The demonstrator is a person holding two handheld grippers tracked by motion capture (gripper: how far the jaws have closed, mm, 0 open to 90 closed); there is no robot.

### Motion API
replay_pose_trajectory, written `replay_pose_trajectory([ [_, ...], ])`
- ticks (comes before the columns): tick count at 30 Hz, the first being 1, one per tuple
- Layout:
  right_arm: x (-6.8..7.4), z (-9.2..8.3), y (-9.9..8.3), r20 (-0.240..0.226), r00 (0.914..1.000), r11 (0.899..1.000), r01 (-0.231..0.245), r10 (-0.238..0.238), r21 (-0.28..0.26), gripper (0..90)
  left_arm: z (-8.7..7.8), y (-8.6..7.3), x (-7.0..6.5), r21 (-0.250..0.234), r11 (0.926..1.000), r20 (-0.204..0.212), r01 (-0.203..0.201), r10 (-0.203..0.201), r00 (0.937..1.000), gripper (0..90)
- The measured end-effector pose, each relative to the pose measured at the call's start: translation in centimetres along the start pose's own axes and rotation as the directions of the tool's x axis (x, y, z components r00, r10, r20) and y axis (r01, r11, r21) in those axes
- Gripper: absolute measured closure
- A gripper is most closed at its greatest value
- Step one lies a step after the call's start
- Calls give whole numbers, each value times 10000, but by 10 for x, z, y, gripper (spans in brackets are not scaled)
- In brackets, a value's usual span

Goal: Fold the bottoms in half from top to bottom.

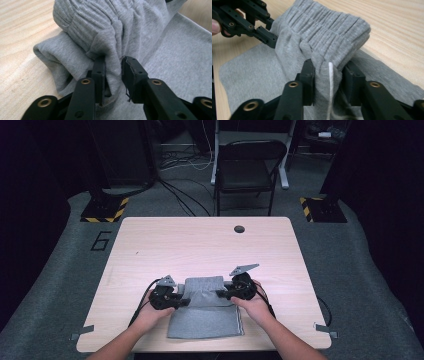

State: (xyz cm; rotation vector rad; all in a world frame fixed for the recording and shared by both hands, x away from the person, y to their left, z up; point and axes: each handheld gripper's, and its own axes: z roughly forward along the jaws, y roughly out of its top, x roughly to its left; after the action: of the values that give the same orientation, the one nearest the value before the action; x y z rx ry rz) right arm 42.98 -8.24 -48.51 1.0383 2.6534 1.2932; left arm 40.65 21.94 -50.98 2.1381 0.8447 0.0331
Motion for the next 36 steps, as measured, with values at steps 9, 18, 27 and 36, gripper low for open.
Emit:
replay_pose_trajectory([
  [9,21,-11,-14,228,9893,9873,1450,-1438,-650,721,-22,13,-4,-397,9991,-187,-158,150,9997,581],
  [18,30,-13,-28,406,9819,9794,1875,-1849,-744,713,-33,54,3,-807,9967,-716,-93,35,9974,496],
  [27,30,-13,-31,359,9818,9785,1889,-1865,-825,707,-7,84,22,-639,9975,-959,317,-378,9947,476],
  [36,32,-13,-34,385,9779,9755,2076,-2053,-732,682,0,77,23,-159,9983,-716,563,-573,9958,482],
])
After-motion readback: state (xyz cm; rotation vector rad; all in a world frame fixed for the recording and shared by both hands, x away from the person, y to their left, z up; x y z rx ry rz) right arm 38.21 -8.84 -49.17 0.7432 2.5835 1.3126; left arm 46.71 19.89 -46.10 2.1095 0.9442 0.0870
